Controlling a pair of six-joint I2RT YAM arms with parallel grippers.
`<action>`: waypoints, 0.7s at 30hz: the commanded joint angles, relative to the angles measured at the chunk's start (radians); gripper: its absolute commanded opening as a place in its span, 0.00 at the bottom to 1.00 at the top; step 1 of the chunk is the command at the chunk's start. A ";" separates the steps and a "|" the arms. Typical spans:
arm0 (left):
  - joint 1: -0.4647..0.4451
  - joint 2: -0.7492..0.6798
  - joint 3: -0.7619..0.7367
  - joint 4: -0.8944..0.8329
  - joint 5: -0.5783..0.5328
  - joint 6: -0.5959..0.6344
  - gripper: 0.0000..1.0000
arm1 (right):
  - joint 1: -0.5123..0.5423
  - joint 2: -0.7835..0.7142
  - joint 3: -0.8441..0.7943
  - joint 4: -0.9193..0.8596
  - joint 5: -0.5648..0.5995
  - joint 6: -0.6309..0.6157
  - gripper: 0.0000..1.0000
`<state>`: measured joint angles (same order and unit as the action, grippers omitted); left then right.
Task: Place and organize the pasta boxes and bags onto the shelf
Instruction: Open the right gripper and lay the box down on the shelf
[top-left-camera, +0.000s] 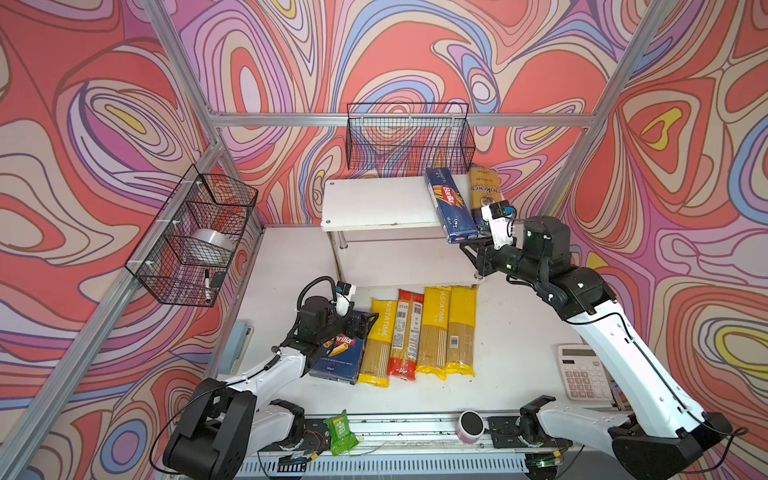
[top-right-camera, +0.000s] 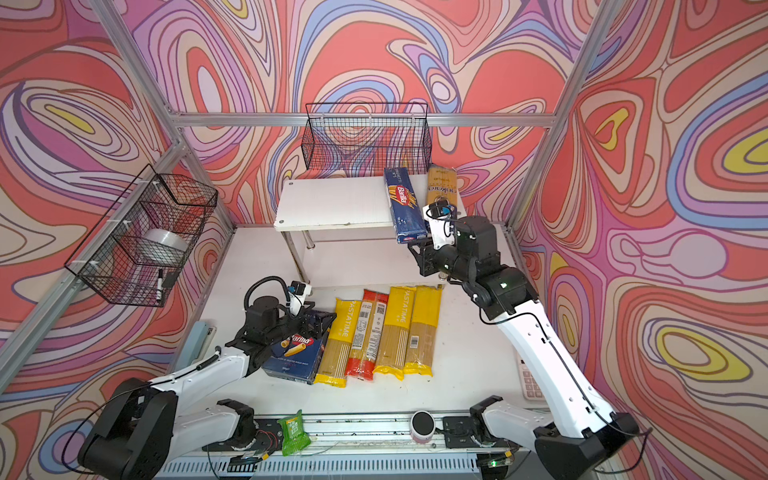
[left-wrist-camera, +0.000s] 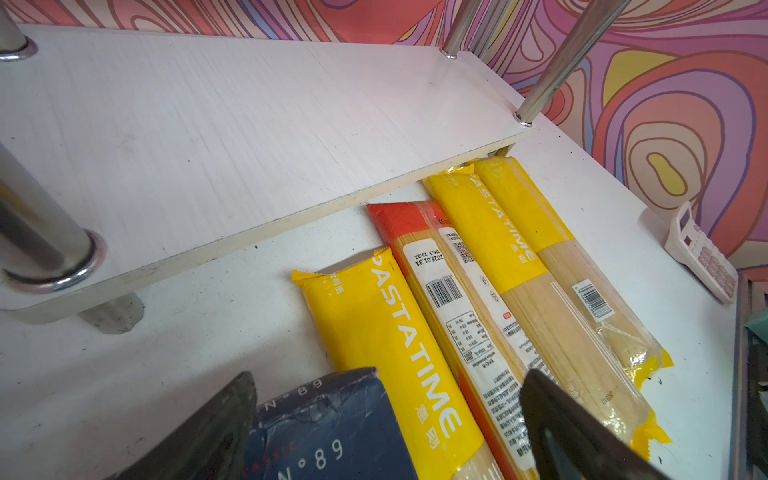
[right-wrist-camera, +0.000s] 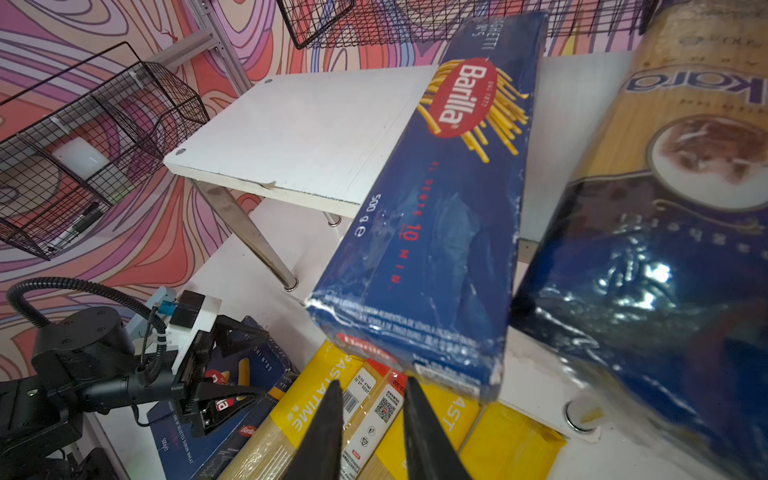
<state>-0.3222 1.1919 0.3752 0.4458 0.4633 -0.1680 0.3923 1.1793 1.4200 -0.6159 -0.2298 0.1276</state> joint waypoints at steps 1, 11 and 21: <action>-0.005 0.011 0.015 0.006 -0.008 0.017 1.00 | 0.005 0.003 -0.010 0.061 -0.013 0.005 0.25; -0.005 0.023 0.016 0.007 -0.008 0.019 1.00 | 0.005 0.064 -0.001 0.099 -0.029 0.003 0.23; -0.005 0.021 0.017 0.005 -0.006 0.019 1.00 | 0.010 0.068 -0.019 0.142 0.001 0.011 0.26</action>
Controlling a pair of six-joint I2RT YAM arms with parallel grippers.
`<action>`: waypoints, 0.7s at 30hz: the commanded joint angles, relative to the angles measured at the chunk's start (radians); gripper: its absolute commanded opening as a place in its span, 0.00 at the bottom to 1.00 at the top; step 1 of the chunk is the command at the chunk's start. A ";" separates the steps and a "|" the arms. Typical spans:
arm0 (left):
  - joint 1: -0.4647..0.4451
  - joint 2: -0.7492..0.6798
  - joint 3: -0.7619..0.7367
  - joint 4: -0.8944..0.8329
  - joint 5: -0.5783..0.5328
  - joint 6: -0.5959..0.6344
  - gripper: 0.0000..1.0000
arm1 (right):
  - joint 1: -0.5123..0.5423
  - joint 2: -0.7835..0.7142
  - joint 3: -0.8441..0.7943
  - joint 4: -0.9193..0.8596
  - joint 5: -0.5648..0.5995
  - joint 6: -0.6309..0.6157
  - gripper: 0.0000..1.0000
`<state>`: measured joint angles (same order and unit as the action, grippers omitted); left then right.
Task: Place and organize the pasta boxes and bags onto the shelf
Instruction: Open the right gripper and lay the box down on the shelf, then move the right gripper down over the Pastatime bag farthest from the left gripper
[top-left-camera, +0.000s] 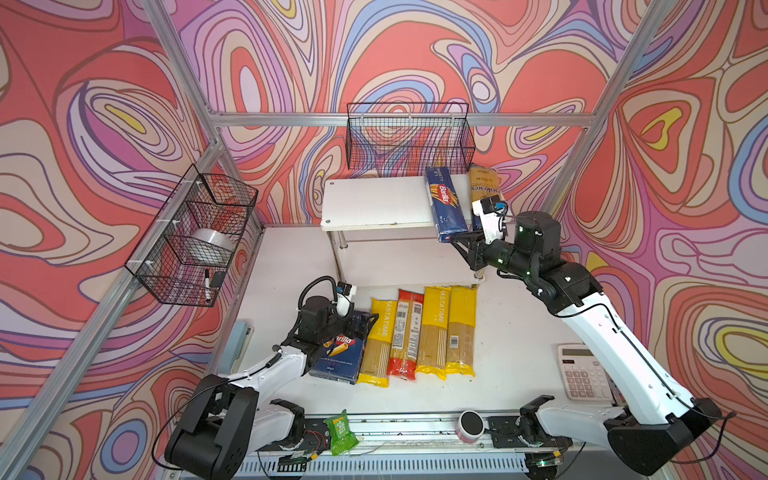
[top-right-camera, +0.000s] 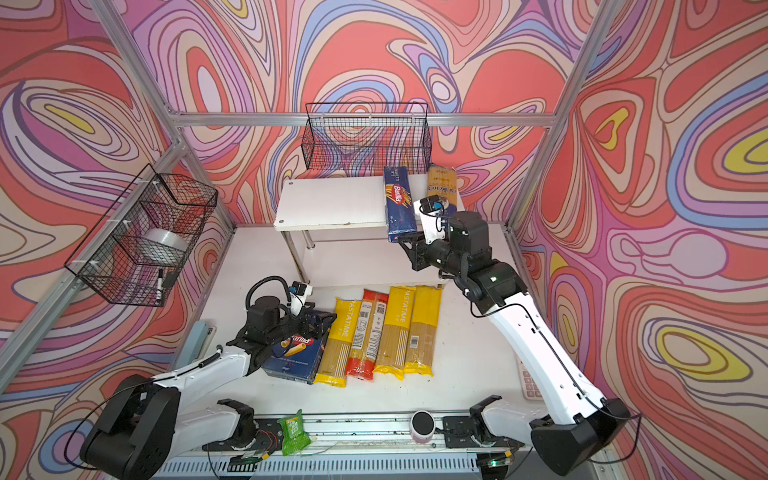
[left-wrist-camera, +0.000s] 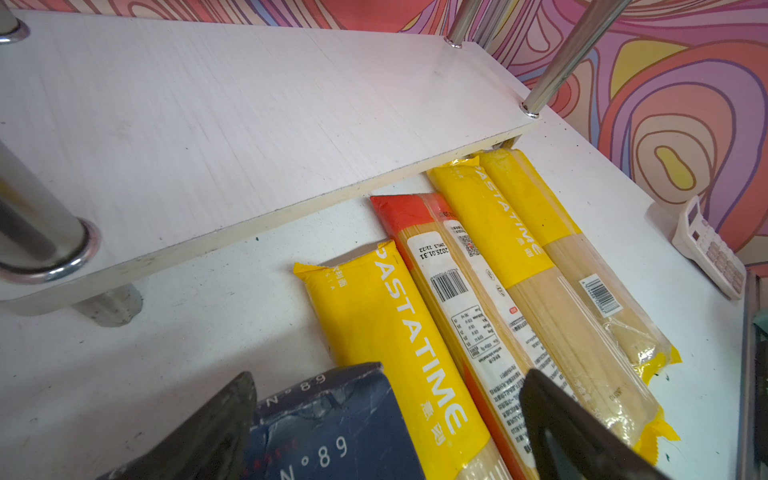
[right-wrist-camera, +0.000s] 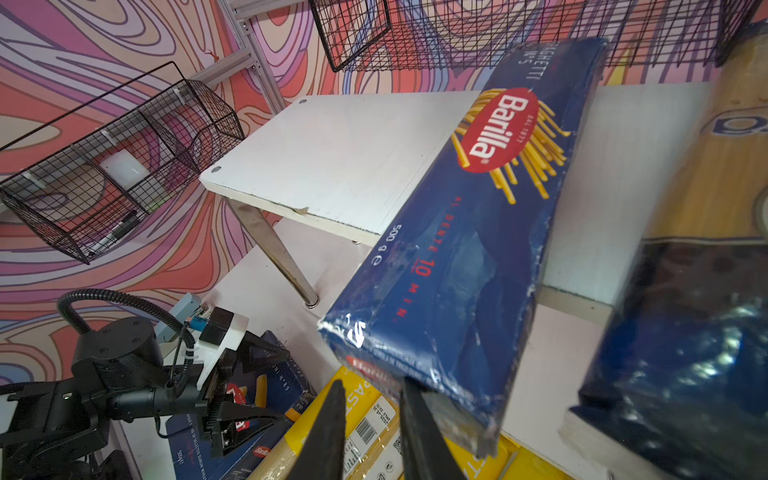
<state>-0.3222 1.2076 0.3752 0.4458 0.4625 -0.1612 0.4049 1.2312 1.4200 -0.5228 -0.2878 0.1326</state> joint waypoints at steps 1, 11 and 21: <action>-0.005 0.003 0.017 0.004 -0.006 0.012 1.00 | -0.003 0.012 -0.022 0.046 0.066 0.007 0.26; -0.006 0.003 0.017 0.006 0.001 0.009 1.00 | -0.004 -0.019 -0.003 -0.054 0.229 0.016 0.30; -0.006 -0.013 0.014 0.006 -0.004 0.009 1.00 | -0.003 -0.089 0.016 -0.122 0.161 0.013 0.38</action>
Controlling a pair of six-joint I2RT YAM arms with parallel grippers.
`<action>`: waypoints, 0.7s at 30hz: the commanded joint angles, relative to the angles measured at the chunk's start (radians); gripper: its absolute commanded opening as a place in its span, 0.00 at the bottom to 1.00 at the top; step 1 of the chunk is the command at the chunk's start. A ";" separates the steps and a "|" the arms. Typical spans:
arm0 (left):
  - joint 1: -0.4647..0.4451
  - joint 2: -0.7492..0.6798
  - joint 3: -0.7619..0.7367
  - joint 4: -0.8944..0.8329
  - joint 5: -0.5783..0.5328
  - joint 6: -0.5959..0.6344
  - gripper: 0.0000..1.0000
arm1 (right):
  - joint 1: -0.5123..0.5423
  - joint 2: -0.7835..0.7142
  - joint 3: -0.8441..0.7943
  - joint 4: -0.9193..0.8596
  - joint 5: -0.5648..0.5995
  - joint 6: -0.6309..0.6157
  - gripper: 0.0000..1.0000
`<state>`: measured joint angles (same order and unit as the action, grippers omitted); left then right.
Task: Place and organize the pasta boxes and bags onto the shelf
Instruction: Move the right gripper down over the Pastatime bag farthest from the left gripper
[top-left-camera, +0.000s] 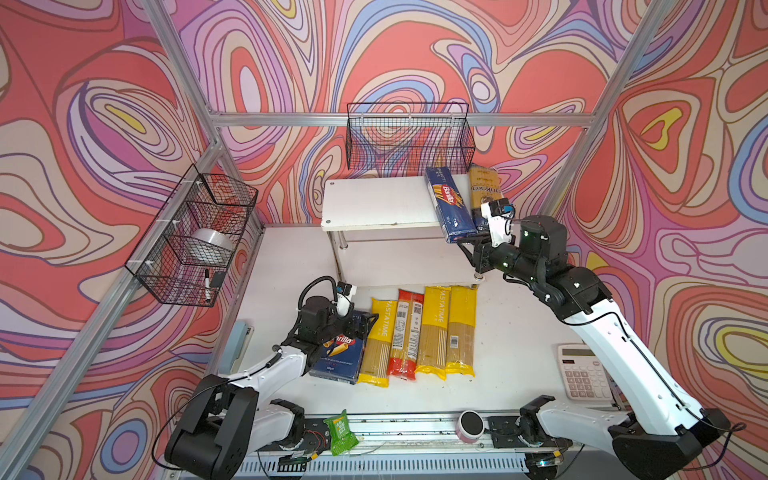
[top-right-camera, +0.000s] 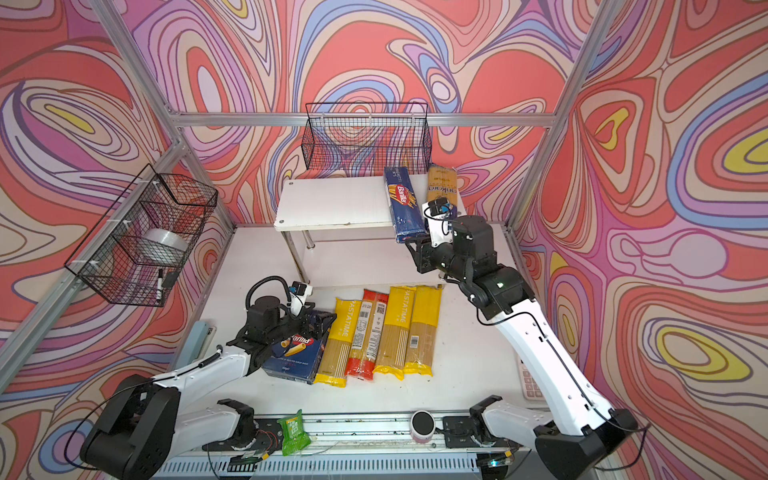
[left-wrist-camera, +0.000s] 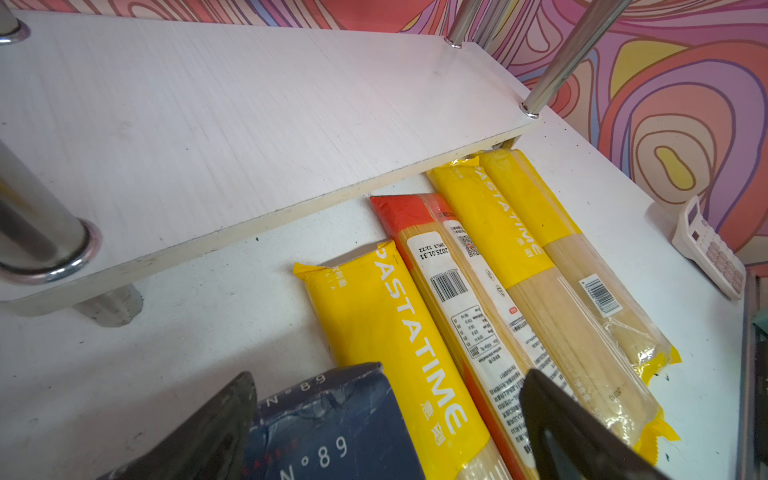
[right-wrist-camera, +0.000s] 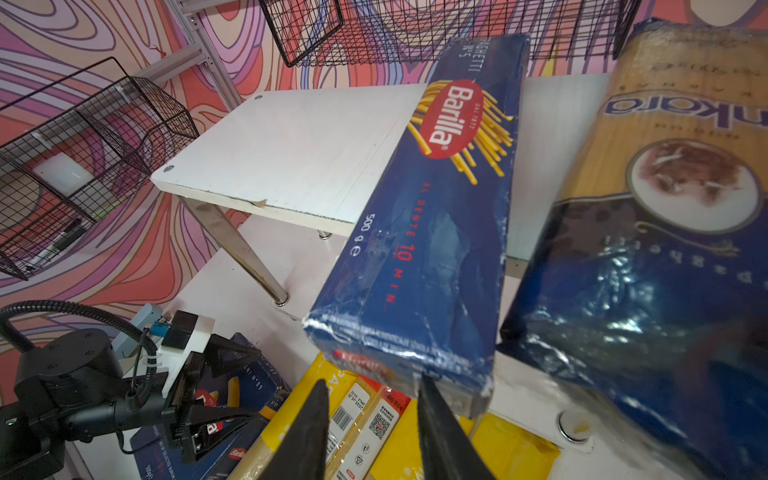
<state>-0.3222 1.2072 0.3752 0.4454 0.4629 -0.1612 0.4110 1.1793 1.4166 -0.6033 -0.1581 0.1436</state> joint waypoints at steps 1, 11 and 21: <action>-0.006 -0.016 0.014 0.007 -0.003 0.008 1.00 | -0.010 -0.051 0.016 -0.052 0.032 0.006 0.38; -0.004 -0.195 0.055 -0.170 -0.120 0.089 1.00 | -0.009 -0.188 -0.045 -0.198 0.075 0.052 0.42; 0.056 -0.328 0.013 -0.258 -0.330 0.139 1.00 | -0.010 -0.345 -0.296 -0.238 0.324 0.252 0.46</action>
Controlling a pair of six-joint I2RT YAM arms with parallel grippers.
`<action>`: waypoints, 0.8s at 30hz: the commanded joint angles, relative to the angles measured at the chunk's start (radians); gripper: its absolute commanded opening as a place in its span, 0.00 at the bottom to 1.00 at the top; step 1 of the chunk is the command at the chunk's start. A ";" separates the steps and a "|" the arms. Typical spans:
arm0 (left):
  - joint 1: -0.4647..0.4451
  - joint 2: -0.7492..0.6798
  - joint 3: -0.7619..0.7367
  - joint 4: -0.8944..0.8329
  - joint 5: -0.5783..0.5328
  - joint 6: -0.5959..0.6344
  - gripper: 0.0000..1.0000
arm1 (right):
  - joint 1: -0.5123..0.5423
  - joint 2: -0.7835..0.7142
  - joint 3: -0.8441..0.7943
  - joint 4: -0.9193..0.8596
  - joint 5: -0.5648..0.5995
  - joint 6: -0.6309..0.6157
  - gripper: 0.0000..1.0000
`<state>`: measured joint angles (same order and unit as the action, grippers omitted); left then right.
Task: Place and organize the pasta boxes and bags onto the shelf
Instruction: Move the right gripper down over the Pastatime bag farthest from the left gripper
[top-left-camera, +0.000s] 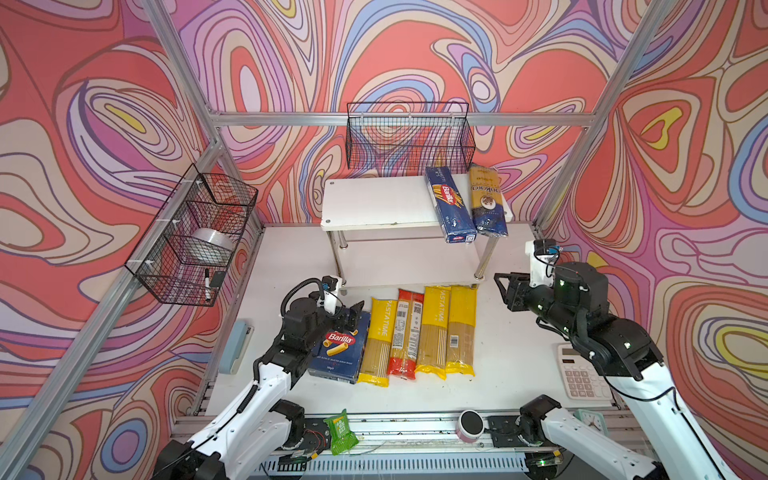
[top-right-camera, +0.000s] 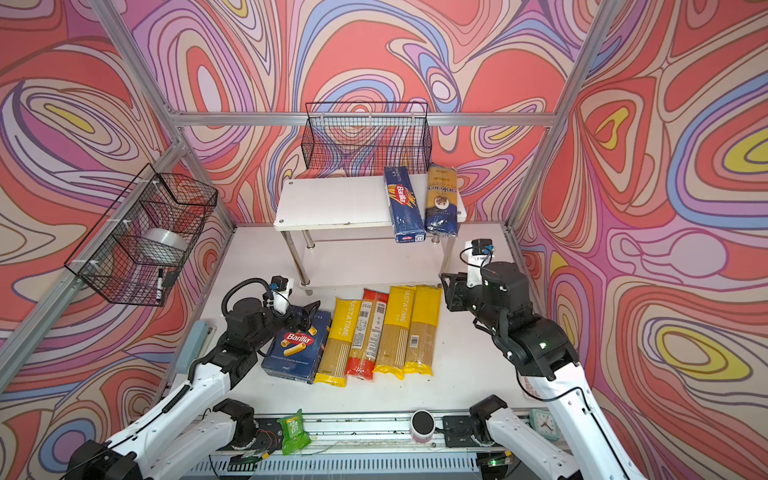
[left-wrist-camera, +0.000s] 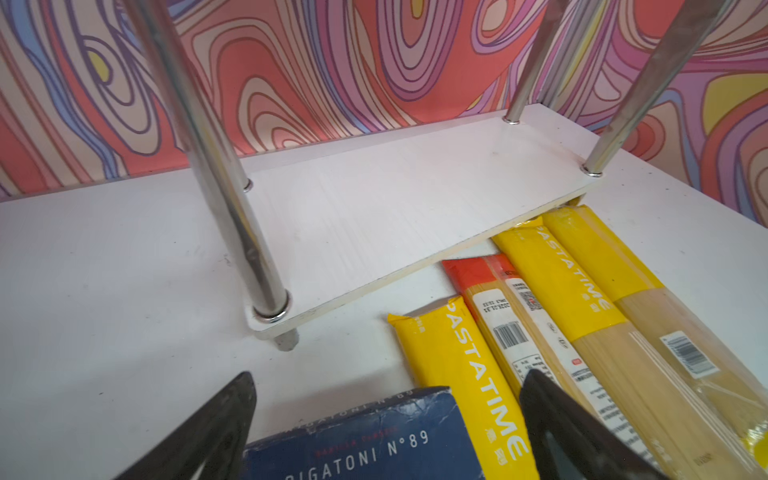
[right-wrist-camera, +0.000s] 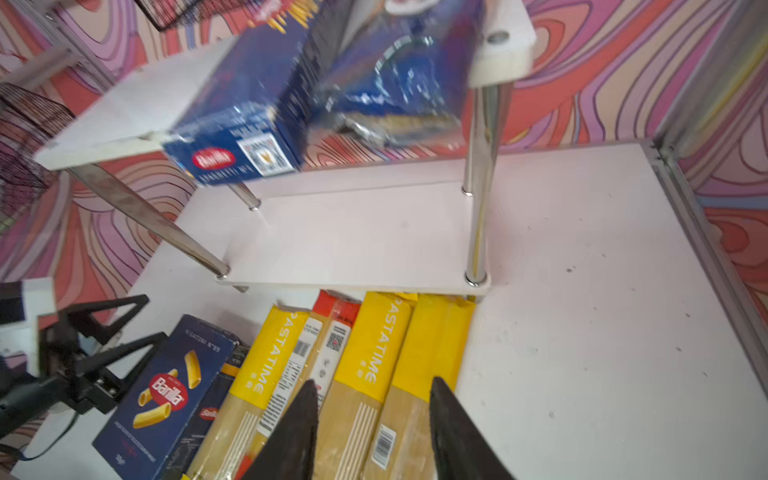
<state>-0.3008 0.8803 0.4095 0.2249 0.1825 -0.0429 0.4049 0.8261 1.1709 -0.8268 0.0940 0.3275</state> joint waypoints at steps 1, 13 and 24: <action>0.053 0.009 -0.032 -0.023 -0.029 0.016 1.00 | -0.003 0.013 -0.075 0.003 0.070 0.081 0.46; 0.160 0.099 0.008 -0.016 0.125 0.017 1.00 | -0.003 0.043 -0.399 0.247 0.031 0.199 0.52; 0.161 0.025 -0.035 -0.010 0.108 0.020 1.00 | -0.004 0.067 -0.549 0.290 -0.025 0.260 0.58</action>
<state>-0.1440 0.9165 0.3943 0.2123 0.2878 -0.0441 0.4049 0.8871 0.6495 -0.5690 0.0811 0.5583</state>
